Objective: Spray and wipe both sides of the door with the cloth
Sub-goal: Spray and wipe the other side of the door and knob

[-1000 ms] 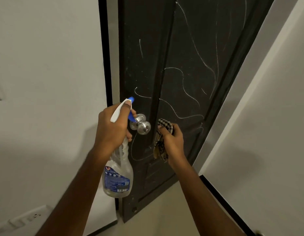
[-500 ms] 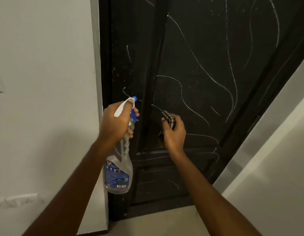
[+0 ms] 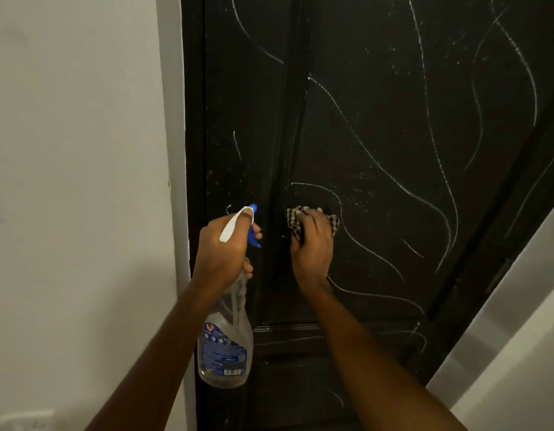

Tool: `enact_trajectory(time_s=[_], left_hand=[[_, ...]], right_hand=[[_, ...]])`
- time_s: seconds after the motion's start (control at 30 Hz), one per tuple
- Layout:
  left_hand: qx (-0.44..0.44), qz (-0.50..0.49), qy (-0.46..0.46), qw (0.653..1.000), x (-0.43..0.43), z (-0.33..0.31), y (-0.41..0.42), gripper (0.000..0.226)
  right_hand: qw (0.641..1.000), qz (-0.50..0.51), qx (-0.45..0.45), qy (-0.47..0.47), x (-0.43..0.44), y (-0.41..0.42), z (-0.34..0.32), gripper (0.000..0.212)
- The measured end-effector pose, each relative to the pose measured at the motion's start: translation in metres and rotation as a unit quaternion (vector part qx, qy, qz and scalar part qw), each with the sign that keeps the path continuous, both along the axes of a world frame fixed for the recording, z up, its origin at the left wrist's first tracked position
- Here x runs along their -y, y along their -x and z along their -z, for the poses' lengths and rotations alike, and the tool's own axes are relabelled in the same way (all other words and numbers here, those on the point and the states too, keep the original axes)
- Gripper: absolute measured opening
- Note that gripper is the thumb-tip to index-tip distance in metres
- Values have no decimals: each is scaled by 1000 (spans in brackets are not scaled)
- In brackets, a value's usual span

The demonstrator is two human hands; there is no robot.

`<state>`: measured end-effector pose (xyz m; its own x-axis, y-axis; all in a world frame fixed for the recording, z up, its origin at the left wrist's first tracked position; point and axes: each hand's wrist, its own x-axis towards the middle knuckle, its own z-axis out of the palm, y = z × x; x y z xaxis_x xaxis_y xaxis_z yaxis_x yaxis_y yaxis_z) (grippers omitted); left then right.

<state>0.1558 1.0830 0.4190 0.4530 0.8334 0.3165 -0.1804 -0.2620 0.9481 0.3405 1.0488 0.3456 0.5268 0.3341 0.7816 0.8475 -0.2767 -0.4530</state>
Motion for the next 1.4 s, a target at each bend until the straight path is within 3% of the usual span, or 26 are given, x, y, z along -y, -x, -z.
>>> enact_trajectory(time_s=[0.27, 0.37, 0.47, 0.57, 0.67, 0.7, 0.77, 0.97, 1.07, 1.17, 1.23, 1.4], left_hand=[[-39, 10, -37, 999, -7, -19, -9, 34], [-47, 13, -72, 996, -4, -31, -7, 36], [-46, 18, -98, 994, -1, -47, -10, 40], [-38, 23, -107, 993, 2, -69, -15, 44], [-28, 17, -109, 993, 6, -93, -22, 46], [-27, 13, -112, 993, 6, -101, -24, 46], [-26, 3, -121, 992, 7, -118, -28, 46], [16, -5, -123, 992, 10, -178, -31, 47], [28, 8, -121, 992, 14, -203, -30, 48], [38, 25, -113, 993, 15, -224, -31, 49], [44, 30, -111, 992, 13, -238, -31, 49], [61, 22, -127, 990, 4, -277, -27, 49]], right_hand=[[999, -18, -15, 22, 1, -7, -18, 46], [982, -77, -144, -94, 12, -7, -36, 35], [894, -146, -309, -290, 22, 6, -74, 26], [751, -248, -450, -416, 30, 2, -118, 21], [588, -347, -562, -467, 41, -6, -162, 40], [554, -366, -583, -468, 47, -8, -177, 41], [525, -397, -595, -461, 58, -8, -204, 45], [494, -412, -604, -470, 82, -9, -269, 60], [501, -375, -632, -458, 91, -8, -294, 53], [520, -387, -604, -463, 87, -2, -313, 48], [556, -354, -557, -505, 78, 3, -329, 36], [706, -277, -316, -569, 66, 16, -375, 44]])
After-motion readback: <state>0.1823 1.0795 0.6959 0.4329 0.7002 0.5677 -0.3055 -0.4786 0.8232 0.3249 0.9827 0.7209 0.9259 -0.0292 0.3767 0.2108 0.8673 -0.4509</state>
